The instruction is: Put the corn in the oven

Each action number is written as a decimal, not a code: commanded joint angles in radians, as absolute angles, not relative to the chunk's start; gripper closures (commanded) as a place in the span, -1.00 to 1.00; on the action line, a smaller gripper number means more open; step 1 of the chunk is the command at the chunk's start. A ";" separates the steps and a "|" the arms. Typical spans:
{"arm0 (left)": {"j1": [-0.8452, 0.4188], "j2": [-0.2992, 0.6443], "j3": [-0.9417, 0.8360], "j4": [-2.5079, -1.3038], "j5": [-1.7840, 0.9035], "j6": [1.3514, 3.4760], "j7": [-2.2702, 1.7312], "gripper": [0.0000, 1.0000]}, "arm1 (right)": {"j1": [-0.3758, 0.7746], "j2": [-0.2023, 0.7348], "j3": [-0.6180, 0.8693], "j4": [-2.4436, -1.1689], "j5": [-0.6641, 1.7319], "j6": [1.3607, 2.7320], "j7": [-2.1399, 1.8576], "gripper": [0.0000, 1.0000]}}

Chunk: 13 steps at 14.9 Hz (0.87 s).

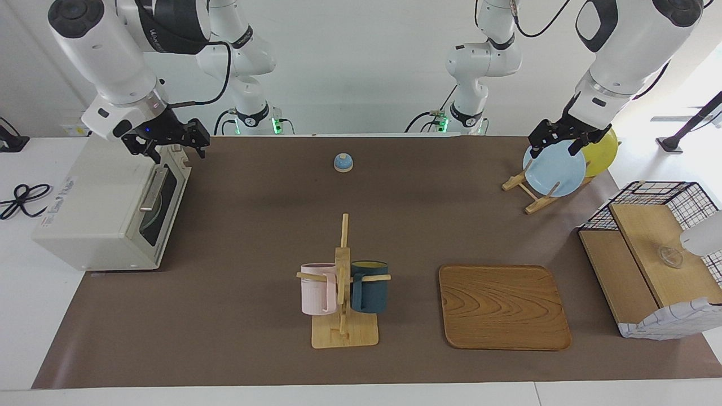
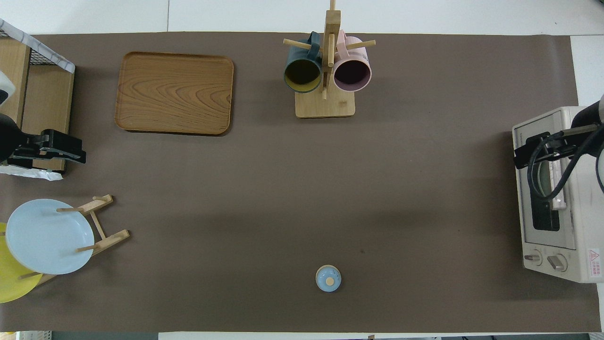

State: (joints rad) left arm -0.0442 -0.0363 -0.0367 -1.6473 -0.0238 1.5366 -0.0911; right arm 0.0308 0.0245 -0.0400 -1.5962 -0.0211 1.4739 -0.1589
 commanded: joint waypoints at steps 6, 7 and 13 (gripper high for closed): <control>-0.035 -0.049 -0.041 -1.661 -0.014 1.531 -0.086 -1.00 | 0.015 0.015 -0.052 -1.575 0.005 1.460 -0.146 -1.00; -0.037 -0.049 -0.041 -1.661 -0.014 1.531 -0.086 -1.00 | 0.017 0.015 -0.052 -1.577 0.003 1.462 -0.146 -1.00; -0.037 -0.049 -0.041 -1.661 -0.014 1.531 -0.086 -1.00 | 0.029 0.015 -0.044 -1.575 0.005 1.473 -0.144 -1.00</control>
State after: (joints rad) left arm -0.0443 -0.0363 -0.0367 -1.6473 -0.0238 1.5366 -0.0911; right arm 0.0334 0.0200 -0.0490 -1.5816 -0.0189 1.4740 -0.1586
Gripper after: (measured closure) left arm 0.000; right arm 0.000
